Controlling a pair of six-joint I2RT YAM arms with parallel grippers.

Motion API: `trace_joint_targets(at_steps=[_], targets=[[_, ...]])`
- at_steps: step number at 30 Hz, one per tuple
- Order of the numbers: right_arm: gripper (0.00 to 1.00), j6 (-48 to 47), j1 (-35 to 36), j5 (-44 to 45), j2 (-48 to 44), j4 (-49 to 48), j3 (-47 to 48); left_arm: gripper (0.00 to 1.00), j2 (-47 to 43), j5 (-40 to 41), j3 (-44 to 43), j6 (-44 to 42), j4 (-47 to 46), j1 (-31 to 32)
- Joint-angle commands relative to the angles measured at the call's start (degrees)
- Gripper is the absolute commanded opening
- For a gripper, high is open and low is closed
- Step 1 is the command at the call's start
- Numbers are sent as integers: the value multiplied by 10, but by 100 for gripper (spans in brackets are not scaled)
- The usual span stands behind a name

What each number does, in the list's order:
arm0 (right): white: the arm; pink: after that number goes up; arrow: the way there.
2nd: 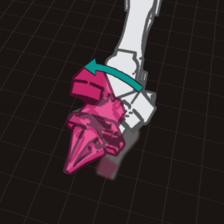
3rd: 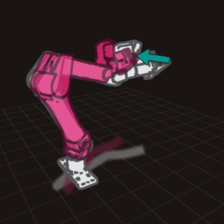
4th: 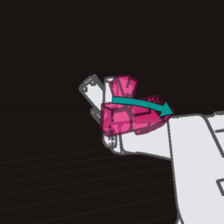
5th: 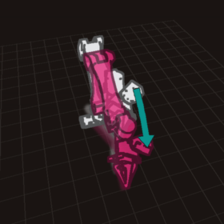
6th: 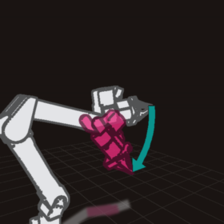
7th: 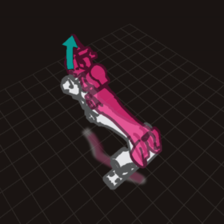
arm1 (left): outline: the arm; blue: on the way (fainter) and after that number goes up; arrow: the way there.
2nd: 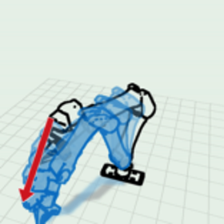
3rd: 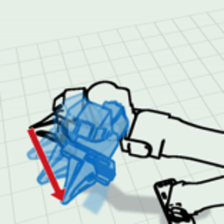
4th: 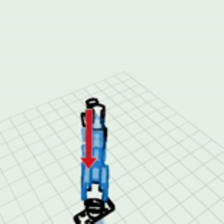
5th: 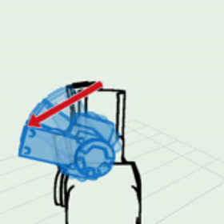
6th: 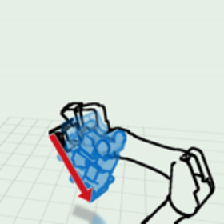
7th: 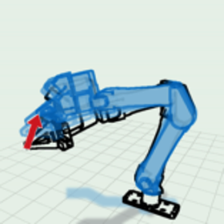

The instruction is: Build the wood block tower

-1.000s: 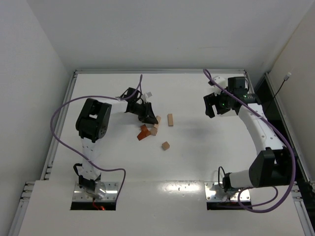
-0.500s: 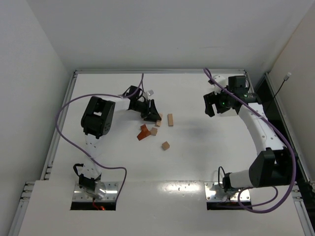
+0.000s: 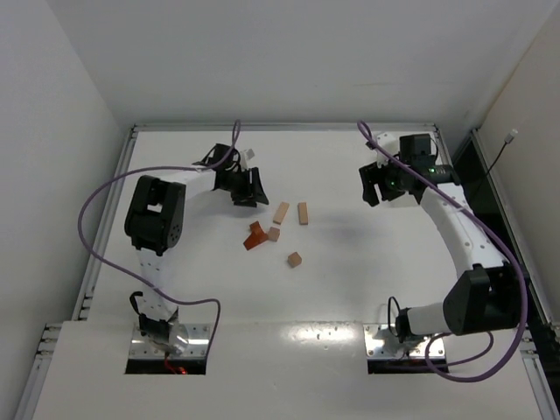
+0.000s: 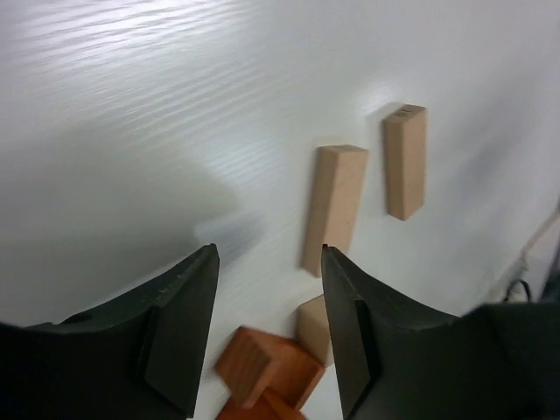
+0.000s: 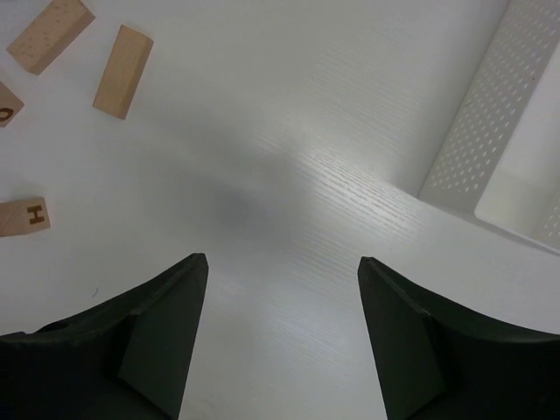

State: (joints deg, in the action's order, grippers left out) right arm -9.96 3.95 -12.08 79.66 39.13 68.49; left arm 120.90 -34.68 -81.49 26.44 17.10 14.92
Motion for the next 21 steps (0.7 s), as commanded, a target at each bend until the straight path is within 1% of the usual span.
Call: trace_joint_targets(at_steps=[1, 2, 3, 4, 5, 6, 7, 8, 9, 10, 11, 13, 14, 16, 17, 19, 21], targets=[[65, 22, 38, 35, -15, -22, 2, 47, -85, 125, 23, -43, 12, -9], [62, 22, 53, 50, -9, -30, 2, 42, -95, 151, 28, -50, 26, -9], [55, 22, 68, 81, -9, -30, 2, 39, -113, 175, 28, -67, 35, -9], [51, 22, 100, 101, 1, -36, 2, 37, -120, 236, 28, -78, 45, -4], [47, 22, 116, 126, 9, -45, 2, 32, -126, 265, 28, -88, 62, 8], [40, 22, 131, 171, 29, -45, 2, 29, -126, 283, 28, -116, 74, 14], [28, 22, 155, 199, 39, -55, 2, 24, -126, 297, 20, -127, 86, 20], [25, 22, 166, 221, 52, -62, 2, 20, -126, 325, 20, -137, 110, 34], [20, 22, 176, 259, 67, -72, 8, 12, -126, 333, 20, -145, 110, 41], [14, 40, 182, 271, 99, -72, 22, 9, -126, 340, 20, -160, 119, 49], [13, 53, 182, 263, 115, -72, 35, 0, -126, 348, 20, -160, 119, 63], [11, 97, 182, 271, 145, -72, 68, 0, -131, 365, 20, -151, 125, 78], [11, 137, 182, 282, 171, -79, 75, 0, -131, 373, 20, -146, 125, 88], [12, 171, 182, 277, 195, -79, 89, 0, -131, 373, 20, -124, 125, 94], [11, 205, 182, 267, 204, -79, 95, 0, -131, 373, 20, -115, 125, 94], [8, 234, 182, 253, 228, -79, 95, 0, -131, 373, 20, -90, 125, 94], [4, 258, 182, 210, 244, -73, 101, 0, -139, 403, 25, -89, 120, 94]])
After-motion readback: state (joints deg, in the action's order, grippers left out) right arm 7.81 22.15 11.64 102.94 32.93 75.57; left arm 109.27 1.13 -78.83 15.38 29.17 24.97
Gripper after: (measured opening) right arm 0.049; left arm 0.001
